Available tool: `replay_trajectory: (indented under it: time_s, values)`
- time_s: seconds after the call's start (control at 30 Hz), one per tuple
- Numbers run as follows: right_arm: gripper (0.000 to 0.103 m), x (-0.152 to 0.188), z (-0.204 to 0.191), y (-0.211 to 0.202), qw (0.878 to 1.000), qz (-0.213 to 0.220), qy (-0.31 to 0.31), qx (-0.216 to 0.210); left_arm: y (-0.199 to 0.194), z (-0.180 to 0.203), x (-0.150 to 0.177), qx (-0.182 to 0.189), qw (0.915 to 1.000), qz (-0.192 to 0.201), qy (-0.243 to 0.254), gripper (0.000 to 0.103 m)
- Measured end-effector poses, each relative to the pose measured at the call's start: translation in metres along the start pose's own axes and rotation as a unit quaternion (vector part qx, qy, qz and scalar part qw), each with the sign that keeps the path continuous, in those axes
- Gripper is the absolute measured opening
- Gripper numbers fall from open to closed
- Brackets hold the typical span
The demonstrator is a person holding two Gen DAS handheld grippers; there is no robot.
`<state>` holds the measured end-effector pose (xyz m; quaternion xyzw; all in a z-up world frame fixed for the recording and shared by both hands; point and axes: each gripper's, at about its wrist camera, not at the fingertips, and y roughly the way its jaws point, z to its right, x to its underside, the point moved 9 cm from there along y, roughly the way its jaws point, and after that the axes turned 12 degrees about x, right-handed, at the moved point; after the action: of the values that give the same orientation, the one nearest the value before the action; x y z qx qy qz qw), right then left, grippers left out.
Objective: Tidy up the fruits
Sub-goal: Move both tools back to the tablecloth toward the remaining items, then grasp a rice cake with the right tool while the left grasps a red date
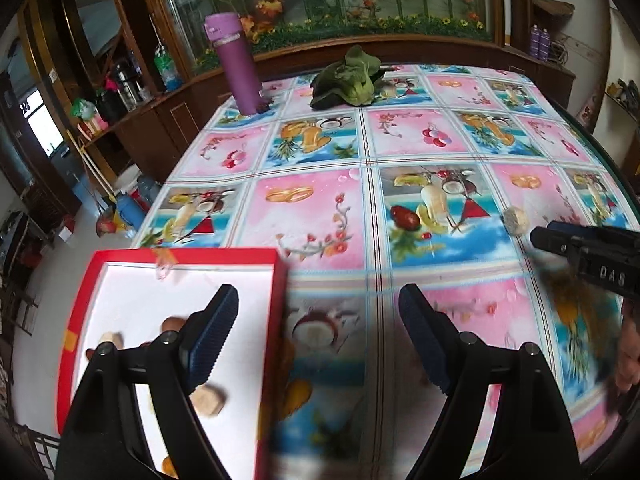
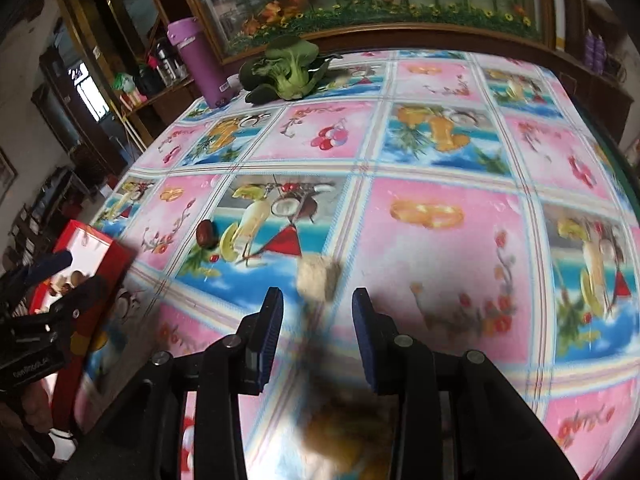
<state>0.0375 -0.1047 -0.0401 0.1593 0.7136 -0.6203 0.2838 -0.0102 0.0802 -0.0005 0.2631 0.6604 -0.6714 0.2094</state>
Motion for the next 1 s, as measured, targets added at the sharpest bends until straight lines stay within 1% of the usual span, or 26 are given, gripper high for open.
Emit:
replay_trajectory:
  time_s: [0.13,0.23,0.27,0.3,0.33,0.47,0.63,0.67,0.7,0.73,0.77,0.83,0.87,0.9,0.93,1.0]
  values:
    - [0.037,-0.007,-0.011,0.009,1.000,0.007,-0.021,0.015,0.022,-0.001,-0.012,-0.006,0.9998,-0.016,-0.013,0.083]
    - [0.037,-0.005,-0.010,0.013,1.000,0.008,-0.014,0.008,0.035,0.004,-0.021,0.003,0.9995,-0.022,-0.023,0.083]
    - [0.035,-0.005,-0.008,0.014,1.000,0.009,-0.012,0.007,0.041,0.007,-0.025,0.004,0.9993,-0.027,-0.025,0.083]
    - [0.030,-0.005,-0.006,0.014,1.000,0.012,-0.010,0.006,0.046,0.009,-0.027,0.007,0.9992,-0.030,-0.026,0.083]
    - [0.019,-0.004,-0.003,0.015,1.000,0.013,-0.011,0.009,0.052,0.013,-0.030,0.010,0.9990,-0.034,-0.027,0.083]
    - [0.017,-0.003,-0.003,0.013,1.000,0.012,-0.008,0.001,0.075,0.029,-0.038,0.024,0.9981,-0.048,-0.030,0.083]
    - [0.017,-0.002,-0.004,0.016,1.000,0.005,-0.003,-0.001,0.101,0.033,-0.043,0.034,0.9958,-0.063,-0.058,0.082]
    - [0.017,-0.002,-0.004,0.015,1.000,0.004,-0.003,0.000,0.104,0.034,-0.044,0.036,0.9957,-0.059,-0.062,0.079]
    - [0.017,-0.002,-0.004,0.015,1.000,0.004,-0.002,0.000,0.106,0.035,-0.044,0.040,0.9955,-0.058,-0.064,0.073]
    - [0.017,-0.002,-0.004,0.015,1.000,0.004,-0.001,0.001,0.110,0.038,-0.043,0.046,0.9949,-0.062,-0.064,0.069]
    - [0.017,-0.002,-0.003,0.015,1.000,0.005,0.001,0.001,0.110,0.039,-0.045,0.051,0.9950,-0.053,-0.068,0.068]
    - [0.017,-0.003,-0.004,0.015,1.000,0.007,0.001,0.001,0.110,0.044,-0.046,0.067,0.9943,-0.049,-0.067,0.052]
    - [0.017,-0.003,-0.004,0.014,1.000,0.008,0.001,0.000,0.110,0.046,-0.047,0.072,0.9942,-0.047,-0.065,0.048]
    - [0.017,-0.004,-0.004,0.014,1.000,0.010,0.001,0.000,0.109,0.049,-0.048,0.075,0.9944,-0.045,-0.059,0.036]
    - [0.017,-0.004,-0.004,0.013,1.000,0.012,0.001,0.000,0.108,0.052,-0.048,0.079,0.9945,-0.043,-0.054,0.020]
    - [0.016,-0.005,-0.004,0.013,1.000,0.016,0.000,0.001,0.107,0.056,-0.048,0.082,0.9947,-0.040,-0.046,0.019]
